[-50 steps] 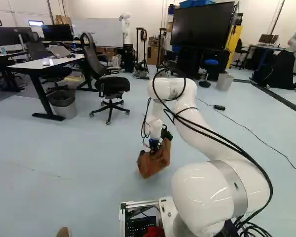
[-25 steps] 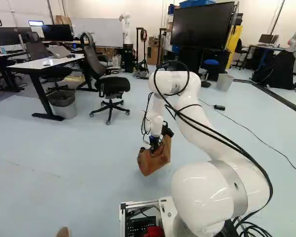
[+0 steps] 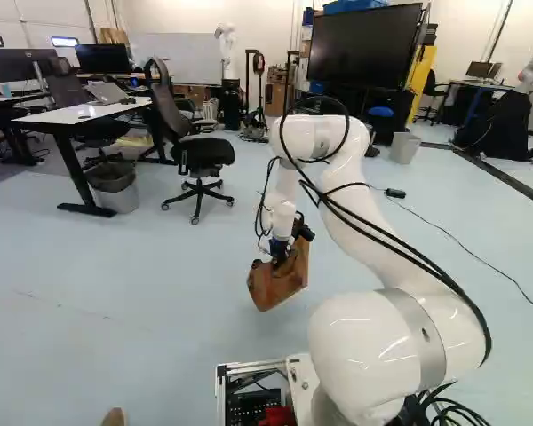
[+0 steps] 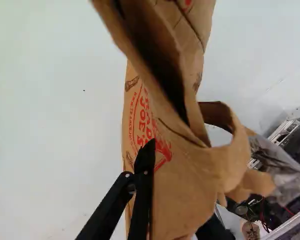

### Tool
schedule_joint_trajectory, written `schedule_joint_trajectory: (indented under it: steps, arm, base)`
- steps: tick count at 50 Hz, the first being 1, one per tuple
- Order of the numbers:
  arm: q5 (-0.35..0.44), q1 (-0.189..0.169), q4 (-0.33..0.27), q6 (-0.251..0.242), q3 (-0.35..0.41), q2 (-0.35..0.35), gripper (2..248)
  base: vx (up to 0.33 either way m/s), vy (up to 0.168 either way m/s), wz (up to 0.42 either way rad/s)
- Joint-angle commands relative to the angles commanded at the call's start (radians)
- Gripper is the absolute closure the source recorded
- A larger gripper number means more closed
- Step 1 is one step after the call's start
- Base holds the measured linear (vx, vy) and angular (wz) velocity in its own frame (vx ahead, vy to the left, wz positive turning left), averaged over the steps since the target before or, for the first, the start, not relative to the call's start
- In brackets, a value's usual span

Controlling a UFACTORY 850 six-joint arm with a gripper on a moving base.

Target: Pick up the grocery bag from the ground

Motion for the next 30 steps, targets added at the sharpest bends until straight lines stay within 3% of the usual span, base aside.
schedule_joint_trajectory:
  steps: [30]
  arm:
    - [0.0, -0.001, 0.0, 0.0, 0.089, 0.117, 230]
  base:
    - [0.0, 0.0, 0.0]
